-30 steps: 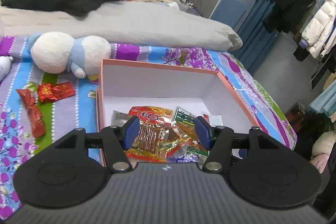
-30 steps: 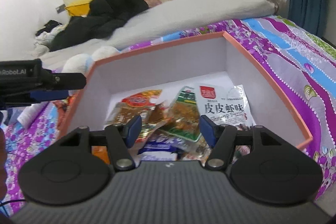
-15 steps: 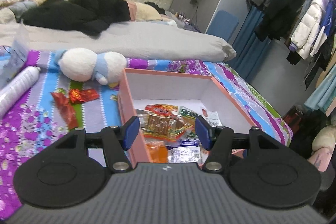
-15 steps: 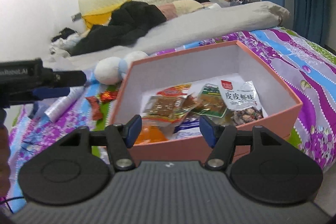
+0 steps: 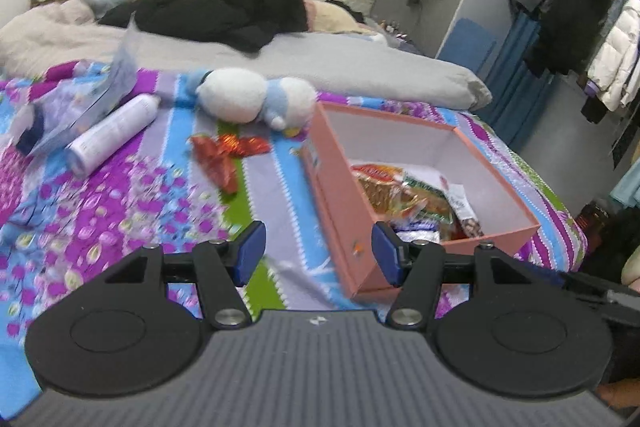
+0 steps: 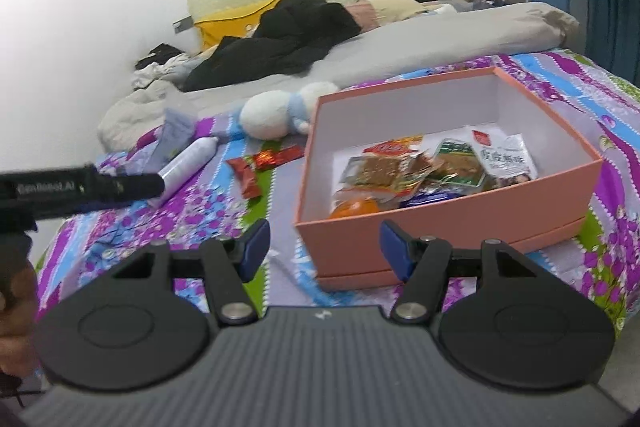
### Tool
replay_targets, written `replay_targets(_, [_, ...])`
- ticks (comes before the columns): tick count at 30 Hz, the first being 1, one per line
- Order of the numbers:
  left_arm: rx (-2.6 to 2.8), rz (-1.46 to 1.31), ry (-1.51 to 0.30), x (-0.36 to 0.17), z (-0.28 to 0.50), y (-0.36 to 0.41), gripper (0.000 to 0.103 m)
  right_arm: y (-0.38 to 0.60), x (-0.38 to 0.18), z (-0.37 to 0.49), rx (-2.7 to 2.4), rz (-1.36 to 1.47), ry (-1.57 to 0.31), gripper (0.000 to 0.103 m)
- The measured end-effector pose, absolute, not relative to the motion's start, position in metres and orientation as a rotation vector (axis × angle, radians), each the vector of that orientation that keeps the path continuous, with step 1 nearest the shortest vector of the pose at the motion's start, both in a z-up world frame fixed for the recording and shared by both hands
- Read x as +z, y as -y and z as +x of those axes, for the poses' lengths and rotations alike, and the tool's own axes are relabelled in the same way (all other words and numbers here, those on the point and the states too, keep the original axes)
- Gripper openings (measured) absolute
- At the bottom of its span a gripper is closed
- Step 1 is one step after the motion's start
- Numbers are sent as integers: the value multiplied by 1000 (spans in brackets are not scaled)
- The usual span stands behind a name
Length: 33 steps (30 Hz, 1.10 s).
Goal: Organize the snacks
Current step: 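Withdraw both open tools from the pink box toward the red candies, then close the left tool on a red candy while the right tool grasps another red candy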
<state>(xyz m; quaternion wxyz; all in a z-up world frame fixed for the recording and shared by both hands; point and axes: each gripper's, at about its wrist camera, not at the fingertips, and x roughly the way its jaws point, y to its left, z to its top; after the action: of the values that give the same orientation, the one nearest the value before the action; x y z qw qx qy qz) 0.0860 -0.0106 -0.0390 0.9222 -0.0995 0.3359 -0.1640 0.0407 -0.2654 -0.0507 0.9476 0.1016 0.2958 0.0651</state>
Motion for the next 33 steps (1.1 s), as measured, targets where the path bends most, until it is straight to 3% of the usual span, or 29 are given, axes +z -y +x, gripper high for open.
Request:
replay_targets(14, [-248,-281,-706,-66,92,-33,70,219,-56,64,219,147,-619,63])
replay_targets(33, [-206,-443,-763,-144,188,-70,69,164,-69,175,309,134,-624,63])
